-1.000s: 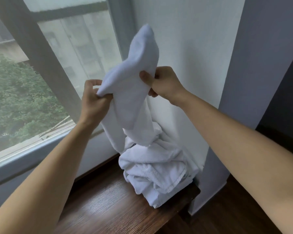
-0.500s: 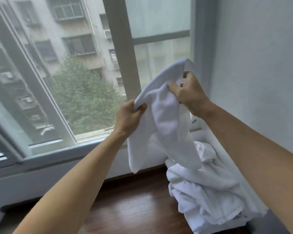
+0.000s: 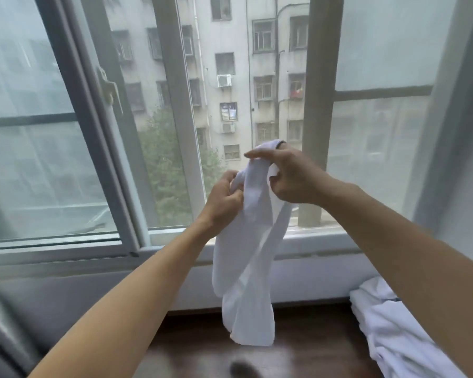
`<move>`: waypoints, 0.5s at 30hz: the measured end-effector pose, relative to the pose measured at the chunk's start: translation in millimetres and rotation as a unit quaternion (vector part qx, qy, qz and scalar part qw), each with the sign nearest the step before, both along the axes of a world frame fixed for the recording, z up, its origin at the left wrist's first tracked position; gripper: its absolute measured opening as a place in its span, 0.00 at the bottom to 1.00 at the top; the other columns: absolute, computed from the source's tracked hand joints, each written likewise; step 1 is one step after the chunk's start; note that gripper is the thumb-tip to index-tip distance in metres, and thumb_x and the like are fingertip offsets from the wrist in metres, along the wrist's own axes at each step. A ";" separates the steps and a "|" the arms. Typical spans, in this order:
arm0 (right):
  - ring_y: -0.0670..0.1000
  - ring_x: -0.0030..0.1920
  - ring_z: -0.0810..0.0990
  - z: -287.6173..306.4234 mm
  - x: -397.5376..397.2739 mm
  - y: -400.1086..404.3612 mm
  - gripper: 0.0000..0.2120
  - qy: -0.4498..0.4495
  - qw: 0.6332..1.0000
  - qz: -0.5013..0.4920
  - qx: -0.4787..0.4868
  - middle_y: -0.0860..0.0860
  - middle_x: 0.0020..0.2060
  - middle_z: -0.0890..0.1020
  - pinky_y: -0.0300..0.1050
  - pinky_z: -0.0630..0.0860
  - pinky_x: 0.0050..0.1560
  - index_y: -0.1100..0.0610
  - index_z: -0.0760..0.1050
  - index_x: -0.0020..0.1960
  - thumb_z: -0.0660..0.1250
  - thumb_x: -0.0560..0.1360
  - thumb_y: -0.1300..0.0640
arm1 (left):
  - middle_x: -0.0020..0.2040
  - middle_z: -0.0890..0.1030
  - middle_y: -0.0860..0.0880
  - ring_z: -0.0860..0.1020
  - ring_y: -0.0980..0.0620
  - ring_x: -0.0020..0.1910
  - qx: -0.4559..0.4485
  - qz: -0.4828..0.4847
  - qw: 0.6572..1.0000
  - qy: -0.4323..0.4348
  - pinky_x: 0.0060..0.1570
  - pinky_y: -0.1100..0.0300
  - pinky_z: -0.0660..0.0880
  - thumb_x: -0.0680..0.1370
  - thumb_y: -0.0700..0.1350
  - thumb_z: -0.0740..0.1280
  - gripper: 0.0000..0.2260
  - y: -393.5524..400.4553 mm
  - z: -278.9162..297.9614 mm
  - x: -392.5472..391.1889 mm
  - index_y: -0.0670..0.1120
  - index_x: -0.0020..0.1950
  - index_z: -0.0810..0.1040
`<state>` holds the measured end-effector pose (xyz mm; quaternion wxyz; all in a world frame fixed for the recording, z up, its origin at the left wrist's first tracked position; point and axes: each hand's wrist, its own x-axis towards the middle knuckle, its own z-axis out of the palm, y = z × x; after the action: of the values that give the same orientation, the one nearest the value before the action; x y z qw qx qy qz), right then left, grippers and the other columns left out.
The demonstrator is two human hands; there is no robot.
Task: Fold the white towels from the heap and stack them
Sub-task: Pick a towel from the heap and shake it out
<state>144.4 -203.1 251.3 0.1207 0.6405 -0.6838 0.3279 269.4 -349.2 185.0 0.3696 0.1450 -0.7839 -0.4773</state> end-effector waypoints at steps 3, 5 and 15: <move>0.65 0.60 0.78 -14.6 30.3 -31.7 0.21 0.120 0.990 -0.072 0.008 0.64 0.57 0.78 0.58 0.80 0.55 0.54 0.80 0.65 0.73 0.72 0.57 | 0.43 0.81 0.47 0.78 0.52 0.41 -0.022 -0.020 1.000 -0.003 0.43 0.51 0.75 0.74 0.43 0.66 0.07 -24.1 5.1 21.3 0.49 0.51 0.78; 0.64 0.49 0.79 -16.4 48.4 -44.3 0.14 0.155 0.978 -0.138 0.009 0.59 0.46 0.80 0.53 0.78 0.43 0.56 0.80 0.55 0.68 0.77 0.46 | 0.42 0.81 0.51 0.77 0.54 0.41 -0.059 -0.026 0.998 -0.016 0.45 0.53 0.74 0.72 0.47 0.68 0.07 -32.9 7.7 32.6 0.49 0.49 0.79; 0.61 0.31 0.81 5.3 58.0 -64.8 0.30 -0.013 0.955 -0.281 -0.095 0.55 0.26 0.79 0.52 0.82 0.43 0.56 0.71 0.29 0.51 0.81 0.40 | 0.66 0.74 0.54 0.77 0.65 0.56 0.004 -0.076 0.997 -0.022 0.57 0.60 0.74 0.72 0.77 0.57 0.29 -39.1 -26.4 74.9 0.57 0.62 0.68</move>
<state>202.4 -267.9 256.6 0.2598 0.4037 -0.8033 0.3525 344.4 -388.3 158.5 0.3146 0.0973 -0.7985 -0.5039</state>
